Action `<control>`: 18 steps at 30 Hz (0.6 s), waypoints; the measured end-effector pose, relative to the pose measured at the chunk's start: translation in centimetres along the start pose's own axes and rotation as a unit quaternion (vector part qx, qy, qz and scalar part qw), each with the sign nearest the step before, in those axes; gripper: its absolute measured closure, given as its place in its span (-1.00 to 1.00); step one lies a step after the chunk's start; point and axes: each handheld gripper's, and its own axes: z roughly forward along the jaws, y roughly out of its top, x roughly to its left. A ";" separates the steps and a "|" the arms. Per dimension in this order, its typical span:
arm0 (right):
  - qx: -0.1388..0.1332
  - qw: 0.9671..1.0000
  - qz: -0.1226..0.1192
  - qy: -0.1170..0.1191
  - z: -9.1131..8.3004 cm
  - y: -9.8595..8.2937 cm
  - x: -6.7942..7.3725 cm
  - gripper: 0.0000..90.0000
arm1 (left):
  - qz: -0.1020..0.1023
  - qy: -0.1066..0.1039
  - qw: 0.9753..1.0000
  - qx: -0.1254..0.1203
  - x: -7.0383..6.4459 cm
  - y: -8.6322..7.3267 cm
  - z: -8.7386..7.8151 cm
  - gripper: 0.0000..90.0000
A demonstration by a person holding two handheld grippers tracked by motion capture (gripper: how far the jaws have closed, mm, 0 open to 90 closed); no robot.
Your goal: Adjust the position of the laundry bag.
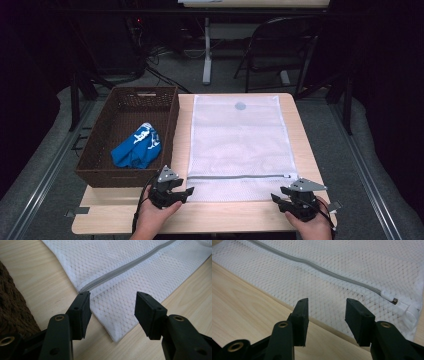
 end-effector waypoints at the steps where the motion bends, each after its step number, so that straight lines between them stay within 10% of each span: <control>1: 0.000 1.000 0.000 0.000 0.0 0.0 0.0 0.20 | 0.000 0.000 1.000 0.000 0.0 0.0 0.0 0.04; 18: -0.010 1.000 -0.003 0.007 -0.2 0.0 0.3 0.16 | -0.003 0.005 1.000 0.006 -0.1 0.0 0.2 0.00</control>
